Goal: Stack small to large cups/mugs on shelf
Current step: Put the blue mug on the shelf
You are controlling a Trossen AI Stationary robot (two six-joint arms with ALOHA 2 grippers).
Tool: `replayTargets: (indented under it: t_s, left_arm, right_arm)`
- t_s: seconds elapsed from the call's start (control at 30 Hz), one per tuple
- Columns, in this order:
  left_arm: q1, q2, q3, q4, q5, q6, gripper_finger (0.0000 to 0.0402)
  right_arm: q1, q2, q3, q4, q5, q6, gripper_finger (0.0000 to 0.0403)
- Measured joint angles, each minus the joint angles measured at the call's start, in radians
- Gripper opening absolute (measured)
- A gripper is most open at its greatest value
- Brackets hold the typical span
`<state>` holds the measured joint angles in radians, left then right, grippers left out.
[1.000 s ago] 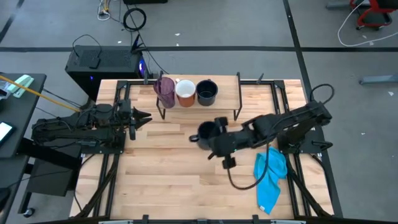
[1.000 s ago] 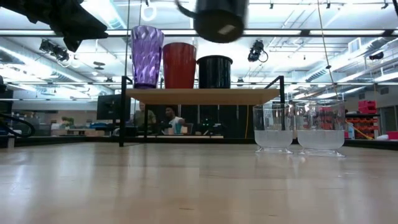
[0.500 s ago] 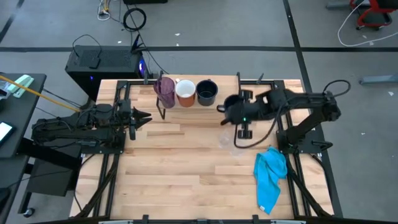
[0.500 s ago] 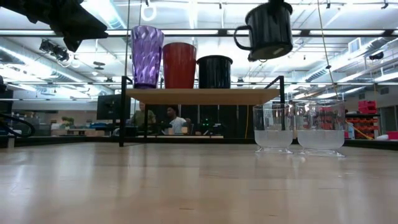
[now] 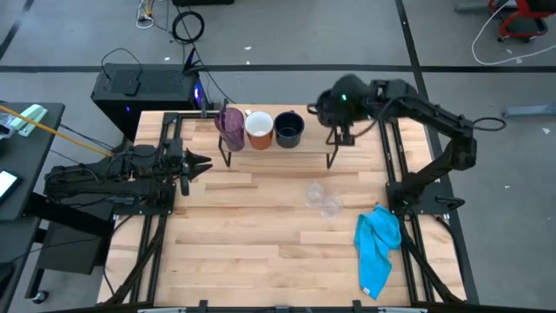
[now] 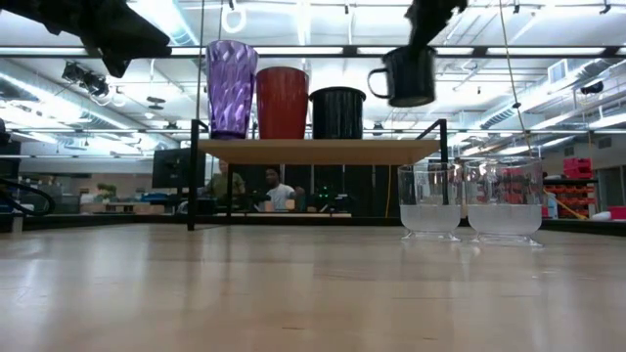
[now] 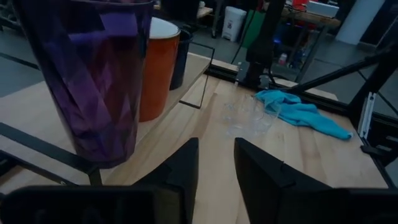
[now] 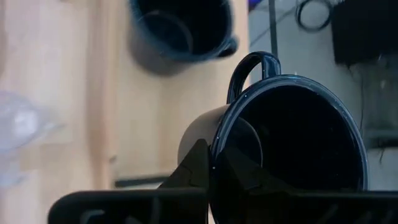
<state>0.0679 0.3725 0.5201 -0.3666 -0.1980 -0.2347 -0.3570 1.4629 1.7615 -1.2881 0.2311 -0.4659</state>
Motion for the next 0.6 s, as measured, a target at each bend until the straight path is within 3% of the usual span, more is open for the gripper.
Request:
replayTargets:
  t_s: [0.3,0.6]
  left_arm:
    - [0.000,0.000,0.000,-0.001,0.000,0.065,0.0110]
    - [0.000,0.000,0.000,0.003,0.000,0.243,0.0110]
  right_arm:
    - [-0.252,0.112,0.000,0.139,-0.188,-0.255,0.0016]
    - [-0.305,0.226,0.000,0.227,-0.233,-0.401,0.0016]
